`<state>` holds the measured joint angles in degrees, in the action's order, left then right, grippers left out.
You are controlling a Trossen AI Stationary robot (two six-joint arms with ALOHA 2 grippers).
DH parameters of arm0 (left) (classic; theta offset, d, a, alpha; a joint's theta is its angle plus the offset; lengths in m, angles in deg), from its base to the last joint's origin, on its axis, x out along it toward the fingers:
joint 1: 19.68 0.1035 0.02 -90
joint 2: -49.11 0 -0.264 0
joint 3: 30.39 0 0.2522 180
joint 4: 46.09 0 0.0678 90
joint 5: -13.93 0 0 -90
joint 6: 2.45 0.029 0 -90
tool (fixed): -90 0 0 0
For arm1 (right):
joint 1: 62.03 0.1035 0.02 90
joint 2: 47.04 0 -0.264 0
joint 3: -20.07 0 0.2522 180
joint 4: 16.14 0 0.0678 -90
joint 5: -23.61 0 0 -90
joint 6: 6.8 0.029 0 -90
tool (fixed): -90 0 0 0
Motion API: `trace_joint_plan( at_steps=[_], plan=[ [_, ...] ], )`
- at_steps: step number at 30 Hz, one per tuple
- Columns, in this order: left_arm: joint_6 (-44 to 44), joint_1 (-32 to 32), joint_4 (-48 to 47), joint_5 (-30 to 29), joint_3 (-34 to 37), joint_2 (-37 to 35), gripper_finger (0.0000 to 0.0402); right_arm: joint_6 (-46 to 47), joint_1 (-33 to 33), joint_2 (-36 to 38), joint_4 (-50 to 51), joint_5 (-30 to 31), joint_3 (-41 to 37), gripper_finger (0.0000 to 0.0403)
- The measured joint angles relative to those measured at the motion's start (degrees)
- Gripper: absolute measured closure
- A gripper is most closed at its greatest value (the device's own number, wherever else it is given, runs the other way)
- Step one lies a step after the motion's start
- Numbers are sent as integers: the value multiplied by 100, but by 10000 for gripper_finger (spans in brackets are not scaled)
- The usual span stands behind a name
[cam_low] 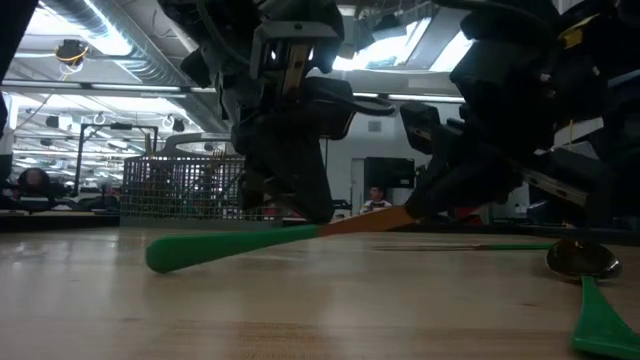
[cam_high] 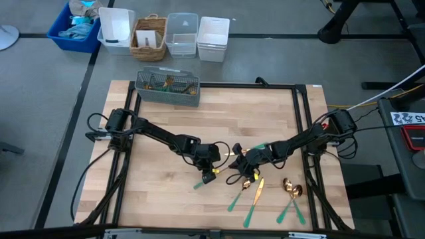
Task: Sort silverware
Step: Put the green knife into the gray silverware basket
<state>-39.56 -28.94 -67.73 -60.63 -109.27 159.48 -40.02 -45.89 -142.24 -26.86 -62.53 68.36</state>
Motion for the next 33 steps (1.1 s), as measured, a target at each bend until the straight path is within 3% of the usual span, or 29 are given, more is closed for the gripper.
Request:
trace_joint_plan(
  at_steps=[4, 9, 14, 21, 28, 33],
  plan=[
    [0, 29, -96, 77, 0, -16, 369, 21, 0, 0, -52, -4, 0, 398],
    [-11, 139, -1043, 69, 0, -443, 369, 25, 0, 0, -58, 134, 0, 397],
    [253, -13, -2010, -1435, 0, -1348, 369, 179, -4, 0, 77, 611, 89, 399],
    [-261, -633, -3012, -3293, 0, -2529, 369, 35, -4, 2, 1705, 1391, 1103, 400],
    [-1555, -1628, -4404, -4831, 0, -3141, 369, -928, -53, 2, 2829, 2216, 2198, 401],
    [-2846, -2414, -5436, -5787, 0, -3380, 369, -1408, -372, 4, 3311, 2356, 2918, 401]
  ],
)
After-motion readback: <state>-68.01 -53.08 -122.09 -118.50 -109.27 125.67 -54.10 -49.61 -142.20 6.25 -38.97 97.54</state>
